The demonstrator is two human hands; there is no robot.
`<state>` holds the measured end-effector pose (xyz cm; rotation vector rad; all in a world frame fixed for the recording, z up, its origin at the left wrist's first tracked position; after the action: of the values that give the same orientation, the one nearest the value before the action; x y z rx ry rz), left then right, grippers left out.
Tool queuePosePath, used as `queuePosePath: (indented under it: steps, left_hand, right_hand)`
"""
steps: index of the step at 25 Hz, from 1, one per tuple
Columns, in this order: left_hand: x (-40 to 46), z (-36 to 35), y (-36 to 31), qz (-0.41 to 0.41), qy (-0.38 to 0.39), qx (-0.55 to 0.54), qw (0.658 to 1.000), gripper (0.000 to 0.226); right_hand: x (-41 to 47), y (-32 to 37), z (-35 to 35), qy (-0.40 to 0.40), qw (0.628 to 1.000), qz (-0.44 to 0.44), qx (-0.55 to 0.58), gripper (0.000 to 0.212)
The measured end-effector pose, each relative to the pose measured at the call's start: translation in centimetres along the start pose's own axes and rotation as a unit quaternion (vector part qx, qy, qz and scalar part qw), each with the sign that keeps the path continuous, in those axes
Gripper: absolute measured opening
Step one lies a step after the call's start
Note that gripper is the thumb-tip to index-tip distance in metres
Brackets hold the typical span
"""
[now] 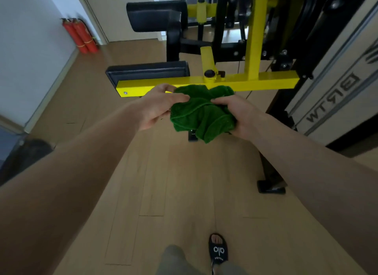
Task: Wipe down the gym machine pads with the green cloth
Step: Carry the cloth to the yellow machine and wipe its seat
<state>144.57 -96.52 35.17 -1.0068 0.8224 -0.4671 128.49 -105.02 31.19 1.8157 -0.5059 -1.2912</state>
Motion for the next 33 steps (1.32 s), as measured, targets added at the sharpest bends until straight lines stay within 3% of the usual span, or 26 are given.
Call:
queuePosePath:
  steps: [3,5,7,9,11,13,15,17,18,21,23,25,29,33]
  left_hand:
    - [5.1,3.4,-1.9,-0.054,-0.044,0.045,0.997,0.039]
    - [8.8,6.2,-2.5,-0.078,-0.068,0.058,0.993,0.037]
    - [12.9,9.2,-3.4,-0.104,-0.091,0.093,0.986,0.032]
    - [16.9,11.4,-3.9,-0.134,-0.096,0.134,0.977,0.022]
    - [20.4,12.6,-4.3,-0.161,-0.079,0.179,0.967,0.024]
    - [23.9,13.6,-4.8,-0.184,-0.075,0.235,0.951,0.035]
    - [26.9,14.1,-4.9,-0.203,-0.076,0.293,0.931,0.042]
    - [29.7,14.7,-4.4,-0.206,-0.079,0.343,0.913,0.044]
    - [30.9,15.0,-3.7,-0.205,-0.084,0.375,0.900,0.045]
    - [33.6,15.9,-2.4,-0.193,-0.115,0.449,0.865,0.046]
    - [34.7,17.0,-1.3,-0.160,-0.140,0.462,0.861,0.047]
    - [35.4,18.3,0.1,-0.122,-0.155,0.455,0.868,0.045]
    - [35.8,19.6,2.8,-0.075,-0.138,0.418,0.895,0.042]
    - [36.5,22.1,4.0,-0.037,-0.166,0.191,0.967,0.046]
  right_hand:
    - [3.4,2.6,-3.7,0.020,0.999,-0.032,0.012,0.017]
    - [6.3,4.7,-5.6,-0.013,0.999,-0.024,0.042,0.013]
    - [9.9,7.7,-7.2,-0.084,0.994,0.026,0.069,0.019]
    - [13.1,11.4,-8.2,-0.172,0.976,0.134,0.005,0.022]
    - [14.7,15.4,-10.6,-0.226,0.924,0.281,-0.130,0.017]
    - [15.2,18.0,-14.2,-0.248,0.845,0.408,-0.240,0.021]
    - [17.4,17.5,-17.9,-0.181,0.797,0.457,-0.351,0.031]
    - [21.2,13.2,-21.5,-0.025,0.786,0.371,-0.495,0.041]
    - [22.5,11.1,-22.3,0.030,0.762,0.326,-0.558,0.047]
    - [24.5,11.7,-23.3,0.004,0.674,0.372,-0.638,0.053]
    - [25.3,11.4,-23.2,-0.005,0.659,0.383,-0.648,0.052]
    - [26.2,10.0,-22.6,-0.002,0.654,0.366,-0.662,0.058]
    - [27.2,9.7,-24.3,0.014,0.609,0.384,-0.694,0.053]
    - [27.5,9.4,-31.4,0.062,0.600,0.417,-0.680,0.042]
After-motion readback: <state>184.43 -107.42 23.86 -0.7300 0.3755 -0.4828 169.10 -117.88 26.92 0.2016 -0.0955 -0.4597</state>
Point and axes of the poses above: each hand's wrist, its own x-axis towards the middle knuckle, its own z-axis out of the back of the hand, y = z × x, the point moved 10 cm from there along x, towards the middle knuckle, and after that the axes turned 11 degrees about -y, right-handed, at the moved point
